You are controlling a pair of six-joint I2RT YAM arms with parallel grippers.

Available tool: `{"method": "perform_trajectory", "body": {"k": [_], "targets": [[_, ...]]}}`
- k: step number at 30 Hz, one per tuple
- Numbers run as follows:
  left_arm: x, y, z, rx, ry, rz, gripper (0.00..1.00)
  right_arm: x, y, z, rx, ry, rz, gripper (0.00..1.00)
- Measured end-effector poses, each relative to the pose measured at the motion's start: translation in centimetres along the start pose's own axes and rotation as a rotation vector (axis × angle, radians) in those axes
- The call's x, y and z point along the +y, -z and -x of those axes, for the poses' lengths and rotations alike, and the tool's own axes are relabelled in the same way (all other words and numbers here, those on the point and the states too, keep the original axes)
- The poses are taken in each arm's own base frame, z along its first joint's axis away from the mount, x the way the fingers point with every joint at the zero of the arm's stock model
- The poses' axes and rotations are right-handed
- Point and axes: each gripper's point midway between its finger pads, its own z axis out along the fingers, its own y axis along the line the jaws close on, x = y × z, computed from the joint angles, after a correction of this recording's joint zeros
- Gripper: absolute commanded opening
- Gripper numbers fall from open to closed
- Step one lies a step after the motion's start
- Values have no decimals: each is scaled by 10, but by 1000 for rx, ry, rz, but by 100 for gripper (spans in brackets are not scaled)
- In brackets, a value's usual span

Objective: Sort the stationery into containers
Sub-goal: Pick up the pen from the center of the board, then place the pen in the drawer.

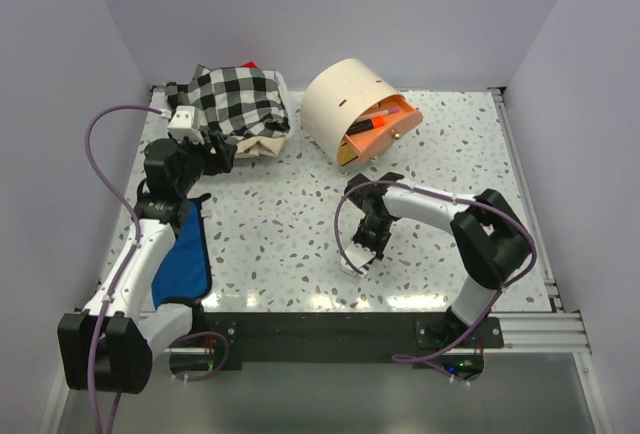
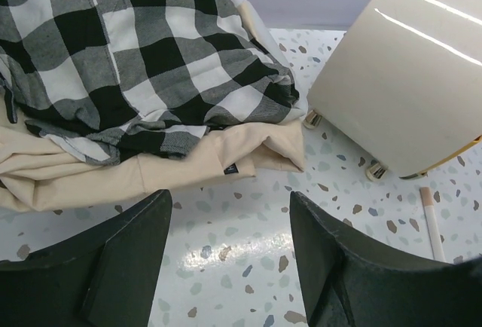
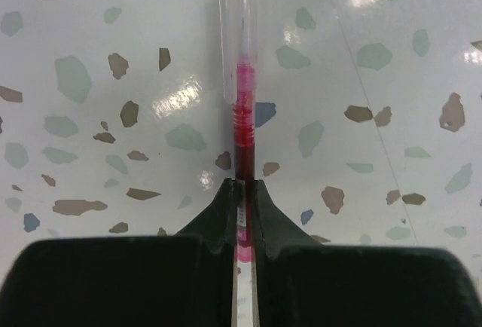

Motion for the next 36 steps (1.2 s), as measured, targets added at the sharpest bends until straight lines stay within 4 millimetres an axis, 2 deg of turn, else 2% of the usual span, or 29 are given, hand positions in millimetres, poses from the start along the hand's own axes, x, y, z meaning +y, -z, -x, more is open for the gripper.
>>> {"method": "perform_trajectory", "body": {"k": [2,4,6,9,13,16,17,21,25,29,32,35,36], "targets": [[0,-3,-4,13,12,-2,69,-5,11,2,1,-25,-9,0],[0,-6,-7,22,24,-9,69,-20,32,5,8,-51,-61,0],[-2,-11,-8,30,42,-17,69,-44,69,9,37,-70,-177,0],[-5,-22,-4,34,72,-37,69,-80,147,22,84,-100,-427,0],[-8,-41,6,41,96,-64,69,-99,238,43,111,-166,-727,0],[-10,-58,12,53,106,-84,78,-105,277,43,151,-216,-874,0],[-10,-63,13,58,109,-88,100,-107,282,41,162,-229,-897,0],[-12,-82,18,71,125,-108,100,-110,292,11,234,-298,-943,0],[-17,-91,26,64,123,-123,100,-97,297,-50,319,-414,-932,0],[-26,-92,30,56,118,-142,100,-89,311,-95,381,-473,-934,0],[-30,-92,30,58,116,-149,100,-85,324,-114,422,-479,-945,0],[-31,-92,29,59,115,-152,100,-83,333,-123,452,-466,-951,0],[-31,-92,29,59,114,-151,100,-84,334,-124,457,-458,-950,4]]}}
